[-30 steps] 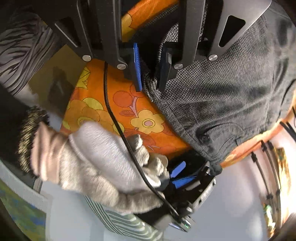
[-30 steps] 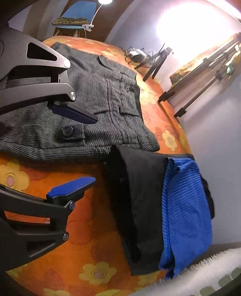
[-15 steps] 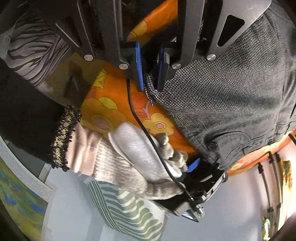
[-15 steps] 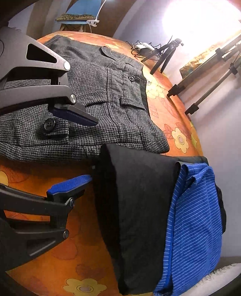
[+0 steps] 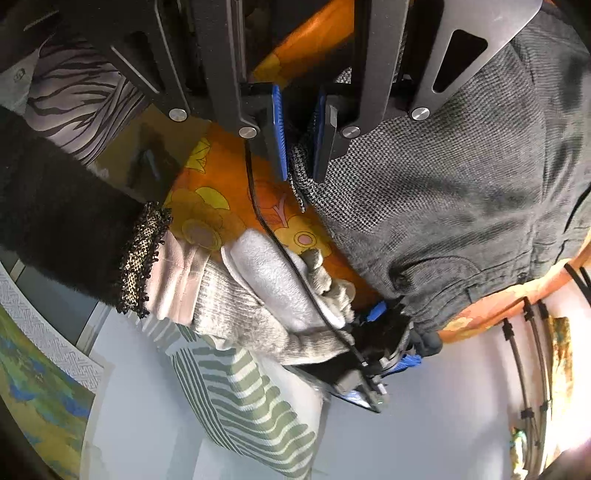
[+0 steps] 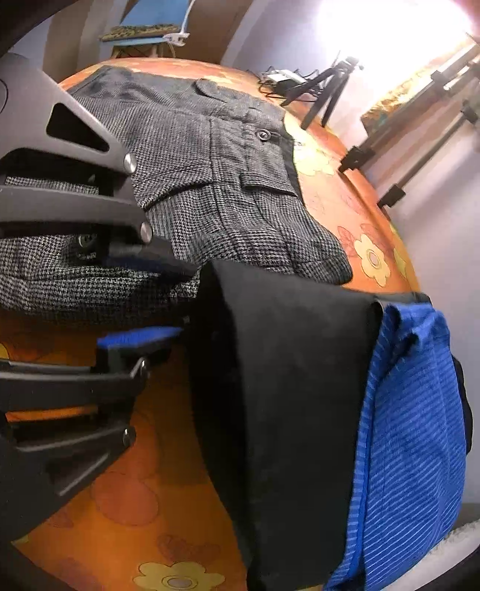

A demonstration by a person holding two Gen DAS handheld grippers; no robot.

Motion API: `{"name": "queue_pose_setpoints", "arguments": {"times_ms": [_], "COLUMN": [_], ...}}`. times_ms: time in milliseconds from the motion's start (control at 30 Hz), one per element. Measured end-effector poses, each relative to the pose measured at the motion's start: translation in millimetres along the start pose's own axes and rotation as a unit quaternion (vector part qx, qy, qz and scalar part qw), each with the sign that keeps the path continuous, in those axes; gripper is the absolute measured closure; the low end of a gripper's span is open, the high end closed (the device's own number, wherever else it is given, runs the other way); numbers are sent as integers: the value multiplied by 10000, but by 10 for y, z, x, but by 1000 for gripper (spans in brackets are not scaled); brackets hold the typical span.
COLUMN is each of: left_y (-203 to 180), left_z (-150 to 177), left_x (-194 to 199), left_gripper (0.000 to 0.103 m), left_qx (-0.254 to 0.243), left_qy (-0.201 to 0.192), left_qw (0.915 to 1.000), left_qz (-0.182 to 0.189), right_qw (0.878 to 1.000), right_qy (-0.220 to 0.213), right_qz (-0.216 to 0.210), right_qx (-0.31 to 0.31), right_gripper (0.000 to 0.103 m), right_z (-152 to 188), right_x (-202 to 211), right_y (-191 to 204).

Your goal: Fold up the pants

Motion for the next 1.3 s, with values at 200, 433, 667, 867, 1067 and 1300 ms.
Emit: {"name": "queue_pose_setpoints", "arguments": {"times_ms": [200, 433, 667, 867, 1067, 1300], "left_y": [104, 342, 411, 536, 566, 741], "left_z": [27, 77, 82, 71, 157, 248], "left_x": [140, 391, 490, 625, 714, 942], "left_gripper": [92, 92, 92, 93, 94, 94], "left_qx": [31, 269, 235, 295, 330, 520], "left_qy": [-102, -281, -393, -520, -542, -676], "left_qw": [9999, 9990, 9985, 9974, 9971, 9951], "left_qz": [-77, -222, -291, -406, -414, -502], "right_qw": [9995, 9990, 9963, 9983, 9991, 9990], "right_qy": [-194, -118, 31, 80, 35, -388], "right_qz": [-82, 83, -231, 33, 229, -22], "right_qx": [-221, -420, -827, -578, -357, -214], "right_gripper": [87, 89, 82, 55, 89, 91], "right_z": [-69, -71, 27, 104, 180, 86], "right_x": [178, 242, 275, 267, 227, 570], "right_y": [67, 120, 129, 301, 453, 956]}}
Point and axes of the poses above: each gripper's, at about its wrist camera, not at the fingertips, and x roughly against the way its jaws point, y to its left, z to its underside, the point moved 8 cm from there along -x, roughly the way its jaws point, and after that the axes turned 10 degrees about -x, right-handed, at the moved point
